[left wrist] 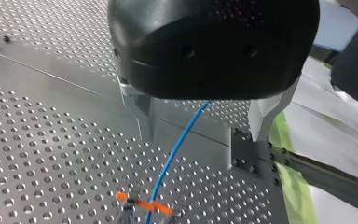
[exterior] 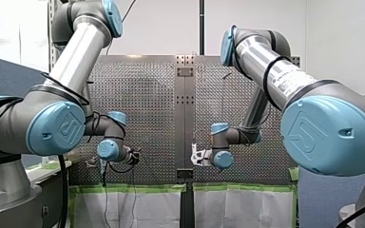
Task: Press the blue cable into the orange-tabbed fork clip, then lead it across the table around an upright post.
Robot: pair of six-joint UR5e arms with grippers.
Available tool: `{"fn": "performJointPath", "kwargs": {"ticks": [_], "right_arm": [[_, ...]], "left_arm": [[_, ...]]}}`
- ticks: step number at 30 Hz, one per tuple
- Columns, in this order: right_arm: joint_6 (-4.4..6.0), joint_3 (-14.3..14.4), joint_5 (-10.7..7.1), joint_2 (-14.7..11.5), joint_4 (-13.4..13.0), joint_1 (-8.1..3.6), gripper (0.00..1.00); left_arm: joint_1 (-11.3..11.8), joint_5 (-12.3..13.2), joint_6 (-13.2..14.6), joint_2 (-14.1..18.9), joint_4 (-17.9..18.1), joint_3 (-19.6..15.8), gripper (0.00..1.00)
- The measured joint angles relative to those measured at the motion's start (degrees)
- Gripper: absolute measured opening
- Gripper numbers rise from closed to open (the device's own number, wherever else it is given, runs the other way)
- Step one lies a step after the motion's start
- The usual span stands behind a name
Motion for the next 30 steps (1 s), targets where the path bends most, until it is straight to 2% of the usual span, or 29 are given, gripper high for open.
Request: {"fn": "performJointPath", "kwargs": {"ticks": [4, 9, 22, 30], "right_arm": [[0.01, 0.0, 0.0, 0.0, 0.0, 0.01, 0.0], [0.01, 0.0, 0.0, 0.1, -0.1, 0.01, 0.0], [0.01, 0.0, 0.0, 0.2, -0.1, -0.01, 0.0], [0.01, 0.0, -0.06, 0.2, 0.1, -0.18, 0.0]], "left_arm": [[-0.9, -0.2, -0.8, 0.0, 0.2, 0.3, 1.0], [-2.2, -2.3, -0.4, 0.0, 0.5, 1.1, 1.0], [-5.2, -9.4, 3.4, -0.4, 2.8, 2.0, 1.0], [-7.4, -12.6, 6.1, -3.9, 3.9, 5.3, 1.0]]}}
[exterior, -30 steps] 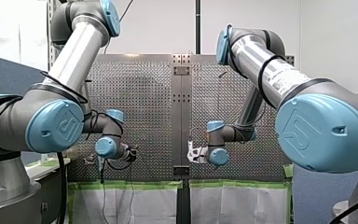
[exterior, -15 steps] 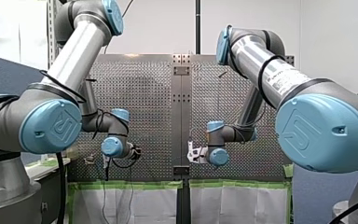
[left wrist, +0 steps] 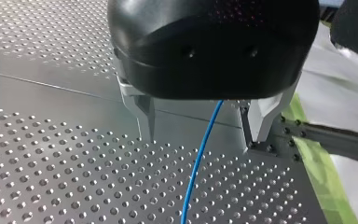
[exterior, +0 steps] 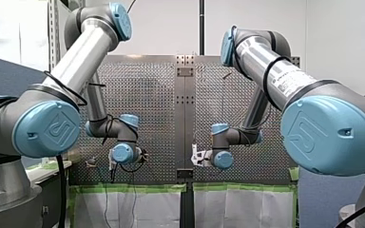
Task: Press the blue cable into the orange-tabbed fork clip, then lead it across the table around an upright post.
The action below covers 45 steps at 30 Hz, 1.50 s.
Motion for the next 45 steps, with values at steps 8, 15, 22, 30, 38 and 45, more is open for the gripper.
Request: {"fn": "performJointPath", "kwargs": {"ticks": [8, 15, 22, 30, 38, 45], "right_arm": [[-0.07, 0.0, -0.03, 0.0, 0.1, -0.03, 0.0], [-0.15, 0.0, -0.03, 0.0, 0.1, -0.04, 0.0], [-0.09, 0.0, -0.03, 0.1, 0.1, -0.04, 0.0], [-0.06, 0.0, -0.03, 0.1, 0.2, -0.11, 0.0], [-0.01, 0.0, -0.03, 0.1, 0.2, -0.12, 0.0], [-0.07, 0.0, -0.03, 0.1, 0.2, -0.2, 0.0]], "left_arm": [[-2.1, -3.4, 1.8, -4.3, 1.6, 3.5, 1.0], [-3.1, -6.4, 2.9, -8.2, -0.4, 5.7, 1.0], [-3.4, -7.1, 3.6, -11.0, -1.0, 6.4, 1.0], [-4.2, -7.5, 5.1, -11.2, -3.2, 7.9, 1.0], [-5.9, -9.4, 8.2, -11.2, -7.7, 8.0, 1.0], [-7.1, -10.2, 8.4, -9.7, -10.6, 7.9, 1.0]]}}
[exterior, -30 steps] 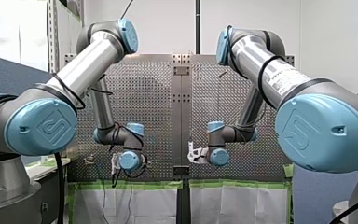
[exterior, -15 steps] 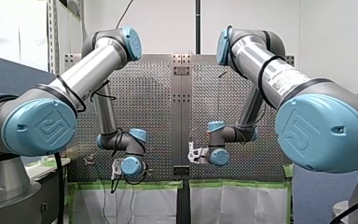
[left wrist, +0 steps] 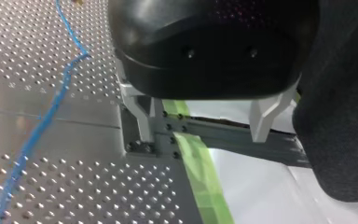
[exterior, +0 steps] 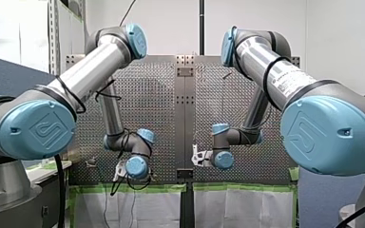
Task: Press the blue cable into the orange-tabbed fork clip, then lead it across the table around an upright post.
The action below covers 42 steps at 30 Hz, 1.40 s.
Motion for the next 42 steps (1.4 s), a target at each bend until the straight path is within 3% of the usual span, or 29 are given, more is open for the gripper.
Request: {"fn": "performJointPath", "kwargs": {"ticks": [7, 11, 17, 28, 34, 42], "right_arm": [[-0.04, 0.0, 0.0, 0.0, 0.0, -0.01, 0.0], [-0.06, 0.0, 0.0, 0.0, 0.0, -0.01, 0.0], [-0.03, 0.0, 0.0, 0.1, 0.0, -0.02, 0.0], [-0.11, 0.0, 0.01, 0.1, 0.2, -0.01, 0.0], [-0.25, 0.0, 0.0, 0.1, 0.5, -0.03, 0.0], [-0.33, 0.0, 0.0, 0.2, 0.7, -0.02, 0.0]], "left_arm": [[-0.8, 0.0, -1.6, 3.7, -1.3, 0.0, 1.0], [-0.9, 0.2, -3.4, 5.8, -0.1, 0.0, 1.0], [-0.9, -0.4, -4.9, 6.5, 1.9, 0.1, 1.0], [-0.9, -0.7, -4.7, 4.4, 1.4, 1.9, 1.0], [-1.0, -2.5, -4.6, 1.7, 0.9, 4.9, 1.0], [-0.8, -4.7, -4.4, 1.2, -1.3, 8.3, 1.0]]}}
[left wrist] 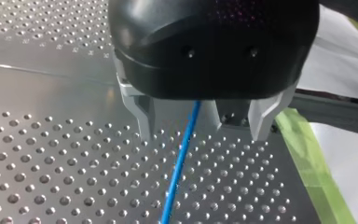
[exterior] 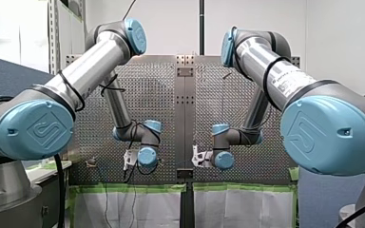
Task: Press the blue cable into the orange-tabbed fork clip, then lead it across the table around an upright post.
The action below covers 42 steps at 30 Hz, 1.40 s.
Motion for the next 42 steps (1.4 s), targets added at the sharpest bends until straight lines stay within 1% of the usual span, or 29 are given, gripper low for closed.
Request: {"fn": "performJointPath", "kwargs": {"ticks": [7, 19, 20, 21, 23, 24, 25, 26, 27, 28, 29, 42], "right_arm": [[-0.05, 0.0, 0.0, 0.0, 0.1, 0.0, 0.0], [-0.04, 0.0, 0.0, 0.0, 0.1, -0.01, 0.0], [-0.04, 0.0, 0.0, 0.0, 0.1, -0.01, 0.0], [-0.04, 0.0, 0.0, 0.0, 0.1, -0.01, 0.0], [-0.04, 0.0, 0.0, 0.0, 0.1, -0.02, 0.0], [-0.04, 0.0, 0.0, 0.0, 0.1, -0.02, 0.0], [-0.04, 0.0, 0.0, 0.0, 0.1, -0.02, 0.0], [-0.05, 0.0, 0.0, 0.0, 0.1, -0.02, 0.0], [-0.04, 0.0, 0.0, 0.0, 0.1, -0.02, 0.0], [-0.04, 0.0, 0.0, 0.0, 0.1, -0.03, 0.0], [-0.07, 0.0, 0.0, 0.0, 0.1, -0.02, 0.0], [-0.12, 0.0, 0.0, 0.0, 0.2, -0.03, 0.0]], "left_arm": [[0.1, -1.4, 0.4, 0.0, -0.3, 0.3, 1.0], [0.1, -1.6, 2.9, 0.0, -0.5, 0.3, 1.0], [0.1, -1.6, 3.0, 0.0, -0.5, 0.3, 0.8], [0.0, -1.6, 3.0, 0.0, -0.5, 0.3, 0.8], [0.0, -1.7, 3.1, 0.0, -0.5, 0.3, 0.52], [-0.1, -1.7, 3.2, 0.0, -0.5, 0.3, 0.52], [-0.1, -1.7, 3.2, 0.0, -0.5, 0.3, 0.32], [-0.1, -1.8, 3.3, 0.0, -0.5, 0.3, 0.19], [-0.1, -1.8, 3.3, 0.0, -0.5, 0.3, 0.19], [-0.1, -1.8, 3.3, 0.0, -0.5, 0.3, 0.04], [-0.1, -1.8, 3.3, 0.0, -0.5, 0.3, 0.0], [0.0, -1.8, 3.5, 0.0, -0.6, 0.3, 0.0]]}}
